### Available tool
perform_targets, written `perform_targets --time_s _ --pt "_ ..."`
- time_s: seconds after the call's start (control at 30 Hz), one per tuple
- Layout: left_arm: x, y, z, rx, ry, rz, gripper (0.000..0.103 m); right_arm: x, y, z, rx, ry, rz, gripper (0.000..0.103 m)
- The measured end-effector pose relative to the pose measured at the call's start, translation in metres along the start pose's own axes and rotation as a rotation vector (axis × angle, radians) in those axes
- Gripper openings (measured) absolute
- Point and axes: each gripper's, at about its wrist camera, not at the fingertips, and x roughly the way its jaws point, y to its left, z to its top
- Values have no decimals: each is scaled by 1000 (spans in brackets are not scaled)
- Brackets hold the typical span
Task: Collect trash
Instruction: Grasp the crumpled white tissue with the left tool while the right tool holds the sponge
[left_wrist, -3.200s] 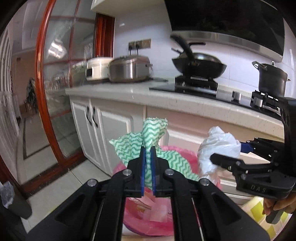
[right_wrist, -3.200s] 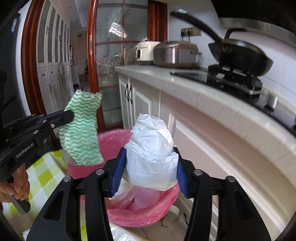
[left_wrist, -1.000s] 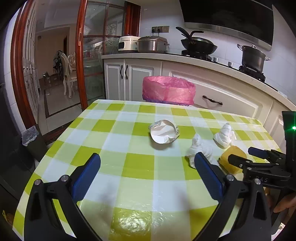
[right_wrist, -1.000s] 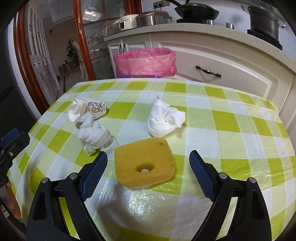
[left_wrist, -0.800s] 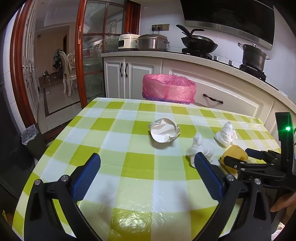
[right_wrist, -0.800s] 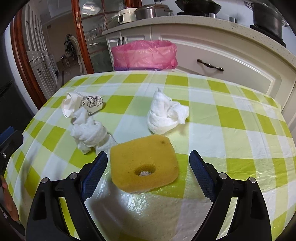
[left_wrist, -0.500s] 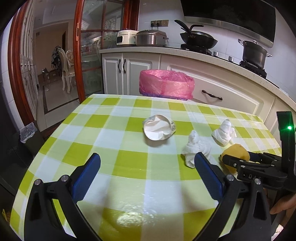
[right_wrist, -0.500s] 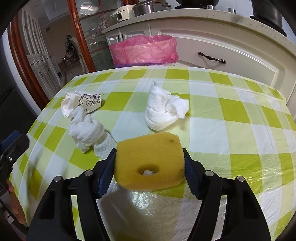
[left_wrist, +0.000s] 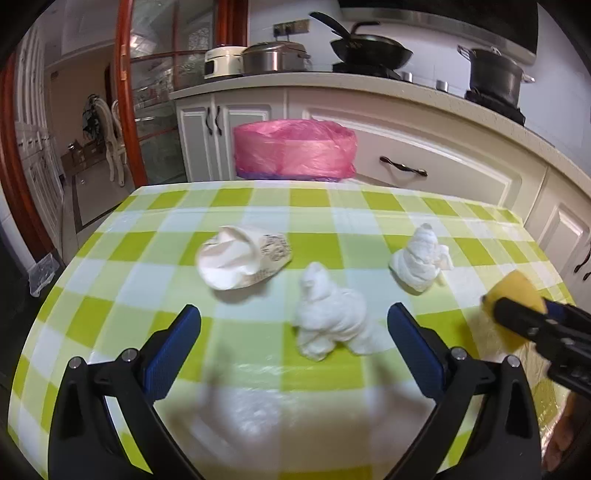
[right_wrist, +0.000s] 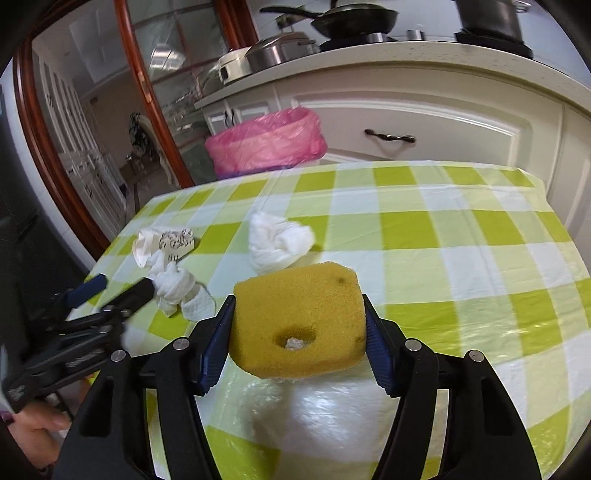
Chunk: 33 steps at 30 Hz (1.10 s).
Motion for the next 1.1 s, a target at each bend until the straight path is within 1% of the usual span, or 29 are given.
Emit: perform_targets --time_s 0.07,0.13,0.2,0.27,0.3,0.4,0.43,0.47,0.53,0.63,0.77,1.1 --pt "9 -8 3 15 13 4 96 -5 -5 1 12 -11 1 61" --pt "17 -12 5 20 37 -8 81 -11 -10 1 21 -24 2 61" --pt "25 -15 6 22 66 -20 73 -15 -13 2 25 -36 2 61" --pt "28 -16 6 23 72 -12 71 -19 -14 2 17 -44 -2 61" --pt "29 -16 6 21 72 -14 69 -19 -14 1 17 -45 0 61" --pt "29 -17 7 17 62 -7 68 -22 -15 0 20 -47 5 61" --pt "29 -17 8 17 63 -8 65 -23 -16 0 21 -48 5 61" --pt "29 -18 7 20 66 -10 63 -23 -16 -1 23 -50 5 61" --pt "31 -19 5 30 88 -15 51 -25 -16 0 29 -53 6 61" --pt "33 -16 2 23 108 -32 44 -26 -15 0 26 -55 5 61" --pt "25 -13 0 27 83 -41 40 -28 -9 -1 11 -57 4 61" --pt "-17 -3 2 29 -26 -54 40 -32 18 -3 -55 -72 -5 61"
